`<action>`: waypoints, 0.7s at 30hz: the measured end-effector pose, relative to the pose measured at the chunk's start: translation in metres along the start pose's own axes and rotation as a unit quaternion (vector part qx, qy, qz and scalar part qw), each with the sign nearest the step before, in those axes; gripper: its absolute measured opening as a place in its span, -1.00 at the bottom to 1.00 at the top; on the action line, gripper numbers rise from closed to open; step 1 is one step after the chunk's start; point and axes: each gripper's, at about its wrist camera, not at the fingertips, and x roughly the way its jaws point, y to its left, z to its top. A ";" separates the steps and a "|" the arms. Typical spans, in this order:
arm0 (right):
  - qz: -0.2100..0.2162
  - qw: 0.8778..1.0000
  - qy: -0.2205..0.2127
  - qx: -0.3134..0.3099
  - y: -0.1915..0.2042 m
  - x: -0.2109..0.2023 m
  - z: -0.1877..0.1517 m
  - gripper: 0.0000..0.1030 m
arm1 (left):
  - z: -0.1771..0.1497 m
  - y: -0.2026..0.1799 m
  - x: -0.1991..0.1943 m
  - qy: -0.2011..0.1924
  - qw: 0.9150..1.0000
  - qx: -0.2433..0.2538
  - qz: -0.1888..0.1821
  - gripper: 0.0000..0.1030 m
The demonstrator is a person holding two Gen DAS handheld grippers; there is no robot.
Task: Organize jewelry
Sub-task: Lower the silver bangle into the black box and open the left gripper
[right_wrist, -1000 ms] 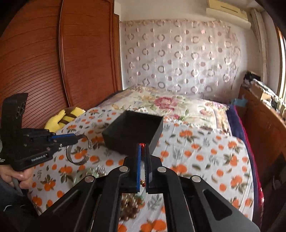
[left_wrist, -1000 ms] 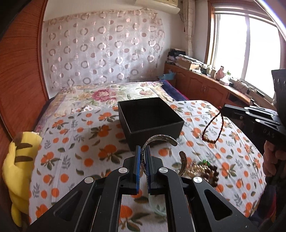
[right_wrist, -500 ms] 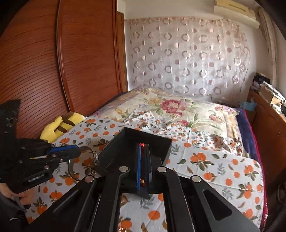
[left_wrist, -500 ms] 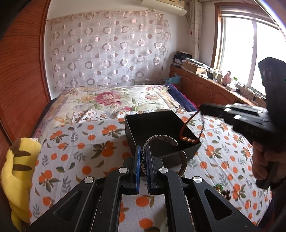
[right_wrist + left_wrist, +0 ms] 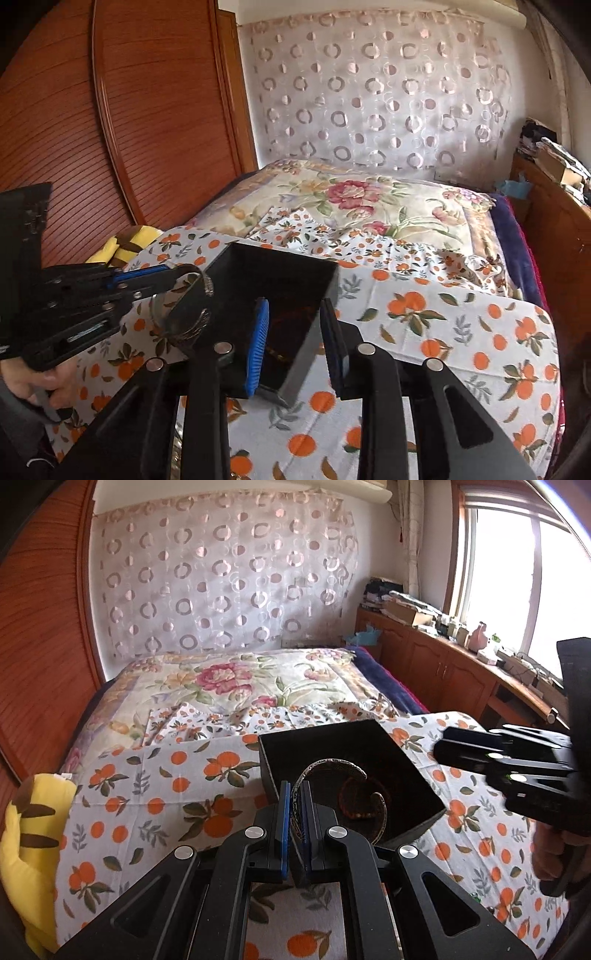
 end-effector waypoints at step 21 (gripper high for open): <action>-0.014 1.000 -0.017 0.003 0.002 -0.046 -0.045 -0.16 | -0.003 -0.022 -0.003 0.014 1.000 0.018 -0.012 -0.35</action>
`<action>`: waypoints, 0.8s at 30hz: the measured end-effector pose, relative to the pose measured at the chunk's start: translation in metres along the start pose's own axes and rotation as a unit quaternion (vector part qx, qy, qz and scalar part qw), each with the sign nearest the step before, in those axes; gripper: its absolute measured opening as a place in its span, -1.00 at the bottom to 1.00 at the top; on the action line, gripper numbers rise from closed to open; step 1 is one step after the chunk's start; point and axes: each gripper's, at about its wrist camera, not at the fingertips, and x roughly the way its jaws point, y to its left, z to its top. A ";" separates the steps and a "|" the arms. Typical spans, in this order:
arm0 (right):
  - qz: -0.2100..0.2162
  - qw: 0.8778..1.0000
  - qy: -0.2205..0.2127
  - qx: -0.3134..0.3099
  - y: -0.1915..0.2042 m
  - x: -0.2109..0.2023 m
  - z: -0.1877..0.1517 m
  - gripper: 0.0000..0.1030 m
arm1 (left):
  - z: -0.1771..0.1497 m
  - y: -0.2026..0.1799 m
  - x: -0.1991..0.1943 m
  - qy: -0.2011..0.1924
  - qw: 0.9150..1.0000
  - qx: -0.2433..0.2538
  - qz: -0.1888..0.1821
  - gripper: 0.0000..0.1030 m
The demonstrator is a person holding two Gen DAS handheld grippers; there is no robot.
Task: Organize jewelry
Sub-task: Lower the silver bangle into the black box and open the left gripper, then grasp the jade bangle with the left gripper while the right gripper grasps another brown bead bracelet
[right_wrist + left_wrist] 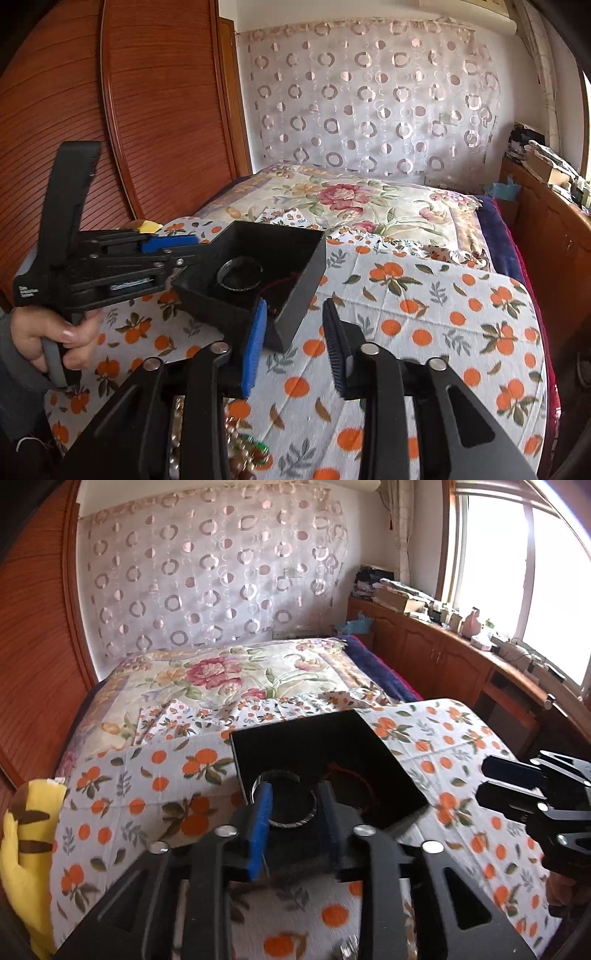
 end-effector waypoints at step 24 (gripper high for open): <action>0.000 0.999 0.044 0.001 0.030 -0.046 -0.098 0.19 | -0.105 -0.020 -0.067 0.035 0.999 0.017 -0.026 0.78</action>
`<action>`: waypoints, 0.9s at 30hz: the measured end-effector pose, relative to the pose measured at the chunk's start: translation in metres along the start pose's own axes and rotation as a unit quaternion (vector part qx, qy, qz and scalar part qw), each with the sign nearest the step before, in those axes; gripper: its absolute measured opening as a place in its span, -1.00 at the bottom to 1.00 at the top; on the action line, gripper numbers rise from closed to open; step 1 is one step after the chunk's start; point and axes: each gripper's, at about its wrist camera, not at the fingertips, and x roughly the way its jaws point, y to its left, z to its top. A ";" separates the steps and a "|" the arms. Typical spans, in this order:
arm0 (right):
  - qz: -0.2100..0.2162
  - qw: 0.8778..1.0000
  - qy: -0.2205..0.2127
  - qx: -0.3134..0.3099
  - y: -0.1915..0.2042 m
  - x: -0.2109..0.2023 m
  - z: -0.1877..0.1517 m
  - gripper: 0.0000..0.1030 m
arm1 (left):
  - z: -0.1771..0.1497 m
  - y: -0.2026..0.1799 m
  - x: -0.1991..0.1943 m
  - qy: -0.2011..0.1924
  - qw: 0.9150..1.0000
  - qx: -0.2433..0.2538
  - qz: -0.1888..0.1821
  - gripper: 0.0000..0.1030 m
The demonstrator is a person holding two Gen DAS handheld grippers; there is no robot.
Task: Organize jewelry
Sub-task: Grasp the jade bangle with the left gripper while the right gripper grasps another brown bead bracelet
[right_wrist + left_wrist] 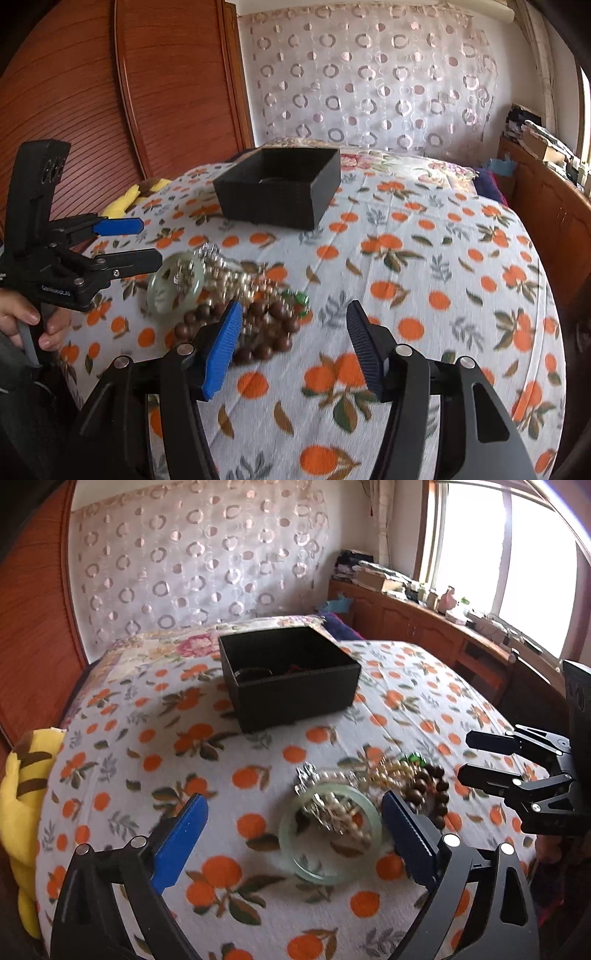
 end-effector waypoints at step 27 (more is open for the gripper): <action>-0.004 1.000 0.010 -0.002 0.003 0.002 -0.016 0.19 | -0.016 -0.021 0.033 0.060 0.997 0.037 0.009 0.54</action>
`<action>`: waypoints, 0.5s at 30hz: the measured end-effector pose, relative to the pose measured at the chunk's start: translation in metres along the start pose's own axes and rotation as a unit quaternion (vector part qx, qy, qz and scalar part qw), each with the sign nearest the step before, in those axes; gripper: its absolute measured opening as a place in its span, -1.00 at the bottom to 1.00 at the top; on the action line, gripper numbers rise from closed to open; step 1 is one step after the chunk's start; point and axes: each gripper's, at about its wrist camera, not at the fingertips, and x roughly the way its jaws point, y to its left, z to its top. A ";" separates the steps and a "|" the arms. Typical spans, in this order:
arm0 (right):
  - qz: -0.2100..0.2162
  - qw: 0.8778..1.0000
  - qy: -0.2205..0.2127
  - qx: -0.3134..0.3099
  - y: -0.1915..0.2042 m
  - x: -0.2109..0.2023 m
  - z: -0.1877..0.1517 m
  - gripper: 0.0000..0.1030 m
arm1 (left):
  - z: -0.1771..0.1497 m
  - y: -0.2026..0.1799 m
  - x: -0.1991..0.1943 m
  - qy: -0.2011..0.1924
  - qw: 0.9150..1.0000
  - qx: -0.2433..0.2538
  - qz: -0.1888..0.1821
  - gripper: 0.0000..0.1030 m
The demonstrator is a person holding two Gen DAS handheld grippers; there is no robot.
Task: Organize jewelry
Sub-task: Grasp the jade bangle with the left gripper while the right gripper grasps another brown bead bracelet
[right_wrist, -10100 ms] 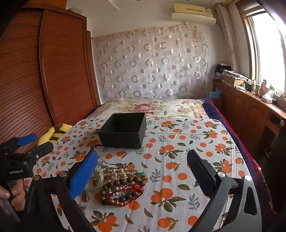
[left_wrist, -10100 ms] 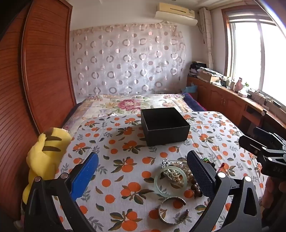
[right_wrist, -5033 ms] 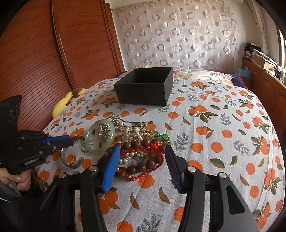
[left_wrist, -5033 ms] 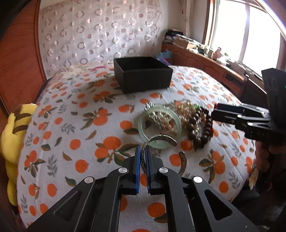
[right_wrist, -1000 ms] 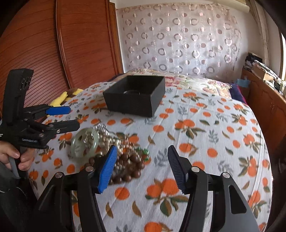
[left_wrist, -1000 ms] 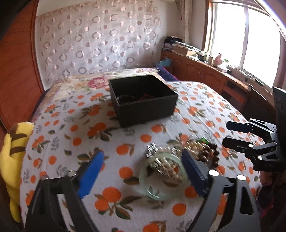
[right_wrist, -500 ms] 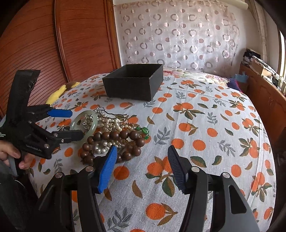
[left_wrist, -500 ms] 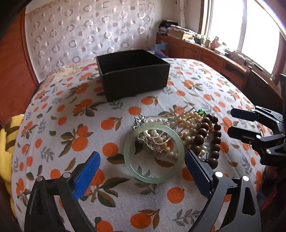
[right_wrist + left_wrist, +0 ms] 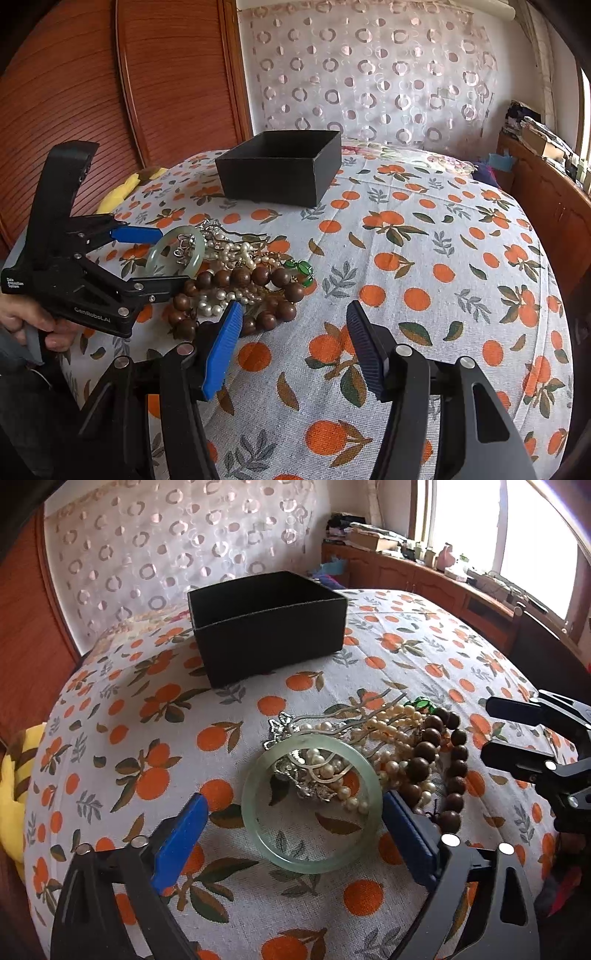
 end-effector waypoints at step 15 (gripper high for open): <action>-0.006 0.999 0.030 -0.017 0.007 0.012 0.002 0.19 | -0.001 -0.002 -0.033 -0.058 0.998 0.003 -0.003 0.33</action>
